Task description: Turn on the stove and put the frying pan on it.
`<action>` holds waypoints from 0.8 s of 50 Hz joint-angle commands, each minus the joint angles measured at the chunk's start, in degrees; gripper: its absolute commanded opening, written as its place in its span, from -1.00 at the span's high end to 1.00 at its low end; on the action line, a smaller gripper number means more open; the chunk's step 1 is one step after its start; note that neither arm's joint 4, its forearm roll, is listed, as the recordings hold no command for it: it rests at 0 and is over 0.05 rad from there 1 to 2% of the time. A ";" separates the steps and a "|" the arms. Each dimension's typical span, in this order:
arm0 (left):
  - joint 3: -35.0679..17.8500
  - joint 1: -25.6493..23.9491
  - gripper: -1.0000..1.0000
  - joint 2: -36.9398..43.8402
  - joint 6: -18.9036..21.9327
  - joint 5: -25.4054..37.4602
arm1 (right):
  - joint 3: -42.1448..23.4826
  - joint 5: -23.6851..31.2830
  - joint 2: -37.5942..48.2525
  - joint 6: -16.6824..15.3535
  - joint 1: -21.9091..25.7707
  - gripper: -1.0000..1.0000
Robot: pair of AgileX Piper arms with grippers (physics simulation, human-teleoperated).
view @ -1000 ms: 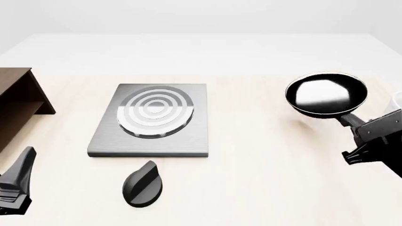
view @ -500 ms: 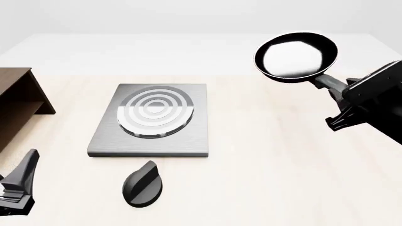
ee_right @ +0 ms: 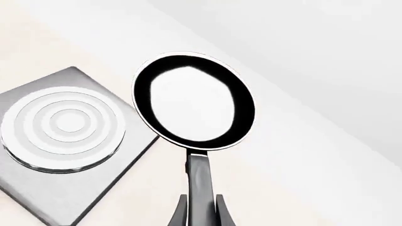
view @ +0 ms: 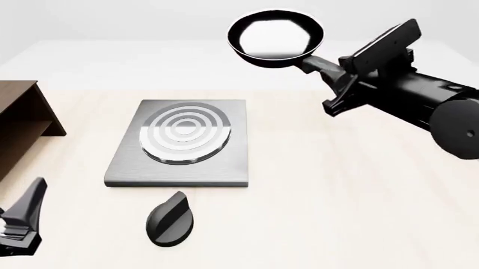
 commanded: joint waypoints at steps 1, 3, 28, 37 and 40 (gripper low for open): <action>1.01 0.07 -1.00 -1.62 0.19 0.94 | -4.93 -2.30 5.05 4.75 6.54 1.00; 0.84 0.13 -1.00 -1.09 0.03 0.26 | -4.73 -3.27 6.72 5.27 9.16 1.00; -0.03 -0.77 -1.00 -1.86 -0.93 0.11 | -2.14 -9.82 15.97 7.66 15.21 1.00; -0.41 -0.94 -1.00 -1.87 -0.85 0.02 | -0.27 -13.28 20.28 8.62 18.20 1.00; -0.49 -0.99 -1.00 -1.89 -0.77 -0.02 | 0.06 -14.16 21.27 8.76 19.07 1.00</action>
